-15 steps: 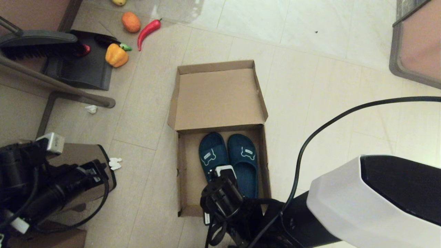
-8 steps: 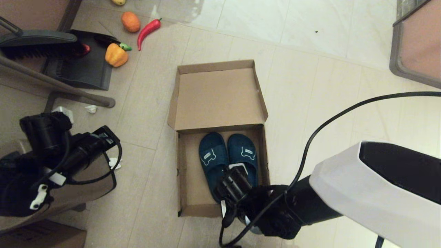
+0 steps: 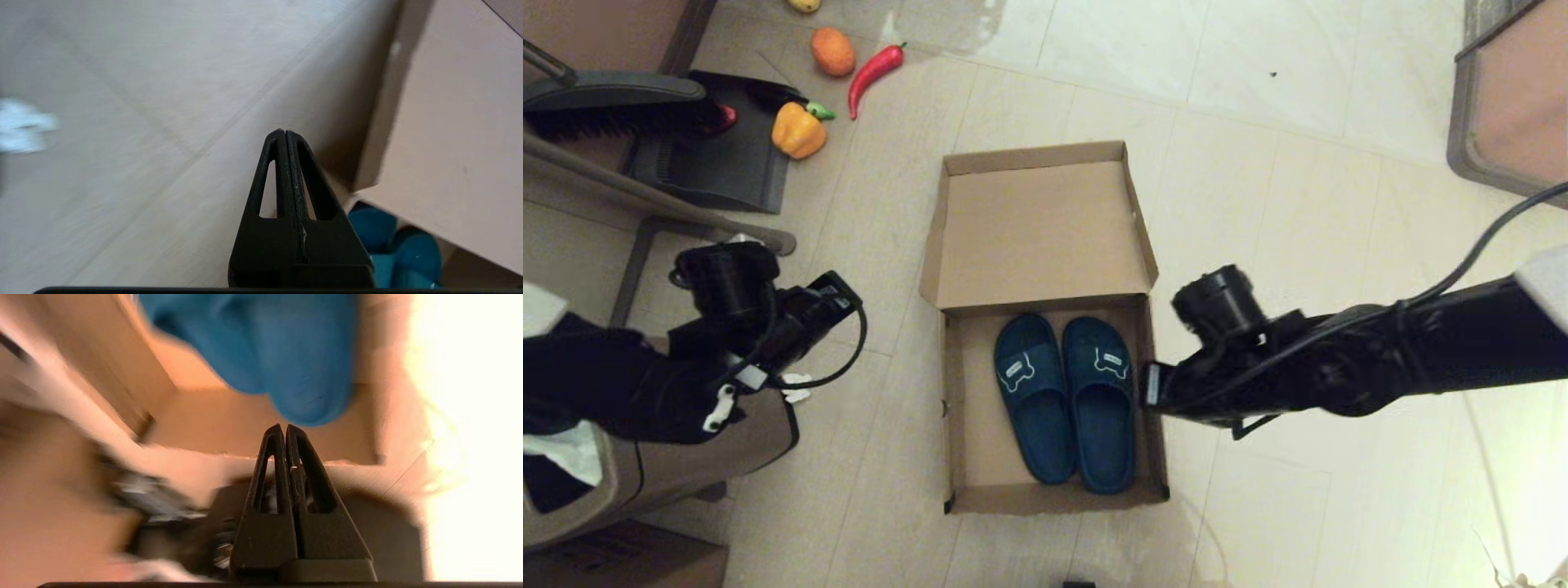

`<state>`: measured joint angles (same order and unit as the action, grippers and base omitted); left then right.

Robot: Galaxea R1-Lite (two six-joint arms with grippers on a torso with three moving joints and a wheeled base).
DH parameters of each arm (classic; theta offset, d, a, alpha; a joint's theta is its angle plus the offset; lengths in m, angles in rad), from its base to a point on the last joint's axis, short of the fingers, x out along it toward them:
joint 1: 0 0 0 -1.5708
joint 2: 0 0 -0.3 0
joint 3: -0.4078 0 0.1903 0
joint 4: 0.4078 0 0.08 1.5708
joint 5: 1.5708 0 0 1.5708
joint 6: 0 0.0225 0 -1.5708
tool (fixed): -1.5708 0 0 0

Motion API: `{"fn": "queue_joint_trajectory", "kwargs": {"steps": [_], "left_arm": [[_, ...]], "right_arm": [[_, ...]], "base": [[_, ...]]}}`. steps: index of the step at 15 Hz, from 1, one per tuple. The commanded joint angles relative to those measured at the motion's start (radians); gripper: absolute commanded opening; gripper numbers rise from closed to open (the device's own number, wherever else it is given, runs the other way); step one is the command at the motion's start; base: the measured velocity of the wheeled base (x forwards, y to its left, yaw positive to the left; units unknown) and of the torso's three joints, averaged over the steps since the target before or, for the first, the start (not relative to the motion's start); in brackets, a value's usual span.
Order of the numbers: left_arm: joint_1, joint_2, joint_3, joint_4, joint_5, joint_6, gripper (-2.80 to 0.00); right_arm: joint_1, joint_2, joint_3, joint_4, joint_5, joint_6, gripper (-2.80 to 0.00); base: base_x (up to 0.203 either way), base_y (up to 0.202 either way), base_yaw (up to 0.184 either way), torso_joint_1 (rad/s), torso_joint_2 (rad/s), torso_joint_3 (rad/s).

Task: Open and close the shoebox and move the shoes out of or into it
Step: Close the shoe box

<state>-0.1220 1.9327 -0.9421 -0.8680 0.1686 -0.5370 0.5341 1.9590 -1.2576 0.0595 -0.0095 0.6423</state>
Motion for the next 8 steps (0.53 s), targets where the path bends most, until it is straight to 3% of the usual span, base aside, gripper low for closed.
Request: {"fn": "queue_joint_trajectory", "kwargs": {"steps": [1,3,5,8], "left_arm": [[-0.012,0.082,-0.06,-0.009,0.002,-0.01,-2.8],[-0.011,0.117,-0.098,-0.011,-0.008,-0.045,-2.8],[-0.009,0.158,-0.189,-0.008,-0.008,-0.051,-2.8],[-0.012,0.209,-0.33,0.035,-0.03,-0.06,-2.8]], "right_arm": [[-0.136,-0.082,-0.005,0.02,0.108,0.023,-2.8],[-0.291,-0.074,-0.014,0.034,0.164,0.038,-2.8],[-0.386,-0.001,-0.099,0.035,0.226,0.045,-2.8],[-0.451,0.121,-0.303,0.036,0.428,0.166,-2.8]], "base": [[0.0,0.0,0.0,0.0,0.0,0.0],[0.0,0.0,0.0,0.0,0.0,0.0],[0.0,0.0,0.0,0.0,0.0,0.0],[0.0,0.0,0.0,0.0,0.0,0.0]]}}
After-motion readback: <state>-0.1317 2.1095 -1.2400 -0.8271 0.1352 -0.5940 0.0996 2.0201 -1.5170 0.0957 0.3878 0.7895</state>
